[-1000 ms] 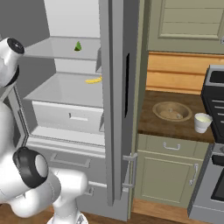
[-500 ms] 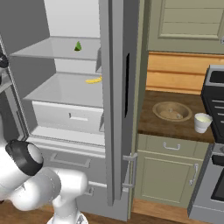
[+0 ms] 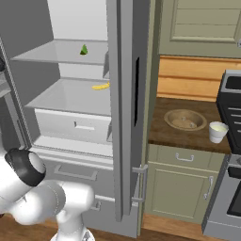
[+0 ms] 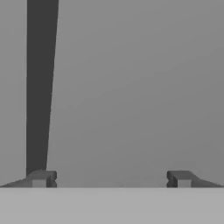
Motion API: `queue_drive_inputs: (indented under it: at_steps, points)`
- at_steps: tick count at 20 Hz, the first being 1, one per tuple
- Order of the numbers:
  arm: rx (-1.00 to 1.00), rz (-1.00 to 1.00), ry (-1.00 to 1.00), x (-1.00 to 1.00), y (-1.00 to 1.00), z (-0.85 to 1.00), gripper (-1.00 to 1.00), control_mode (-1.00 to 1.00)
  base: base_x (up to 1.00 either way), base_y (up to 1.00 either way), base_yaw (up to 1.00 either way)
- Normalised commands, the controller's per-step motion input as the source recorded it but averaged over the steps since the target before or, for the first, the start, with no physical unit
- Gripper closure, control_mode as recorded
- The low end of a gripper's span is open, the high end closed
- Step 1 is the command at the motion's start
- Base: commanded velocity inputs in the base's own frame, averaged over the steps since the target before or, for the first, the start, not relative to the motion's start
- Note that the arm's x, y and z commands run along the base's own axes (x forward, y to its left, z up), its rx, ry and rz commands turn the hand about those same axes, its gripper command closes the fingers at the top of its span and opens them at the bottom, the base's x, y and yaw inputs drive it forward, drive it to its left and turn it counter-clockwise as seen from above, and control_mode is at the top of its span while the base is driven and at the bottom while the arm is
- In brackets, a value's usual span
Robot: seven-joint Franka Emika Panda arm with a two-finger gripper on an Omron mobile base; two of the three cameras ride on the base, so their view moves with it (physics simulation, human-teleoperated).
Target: Grab a lemon wedge from the fridge and one ice cube from the ice bowl, and put them in the glass of lemonade.
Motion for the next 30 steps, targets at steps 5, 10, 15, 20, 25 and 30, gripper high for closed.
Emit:
queue_drive_inputs:
  at_steps: [5, 10, 15, 20, 25, 30]
  points:
    - [0.00, -0.23, 0.12, -0.36, -0.79, 0.13, -1.00, -1.00, 0.00, 0.00, 0.00]
    - [-0.02, -0.34, 0.27, -0.09, -0.65, 0.14, -1.00, -1.00, 0.00, 0.00, 0.00]
    - [-0.13, -0.54, 0.47, 0.00, -0.66, 0.00, -1.00, -1.00, 0.00, 0.00, 0.00]
    - [-0.07, -0.55, 0.35, -0.13, -0.79, -0.06, -1.00, -1.00, 0.00, 0.00, 0.00]
    - [-0.07, -0.45, 0.26, -0.16, -0.84, -0.03, -1.00, -1.00, 0.00, 0.00, 0.00]
    - [-0.08, -0.41, 0.24, -0.06, -0.80, -0.32, -1.00, -1.00, 0.00, 0.00, 0.00]
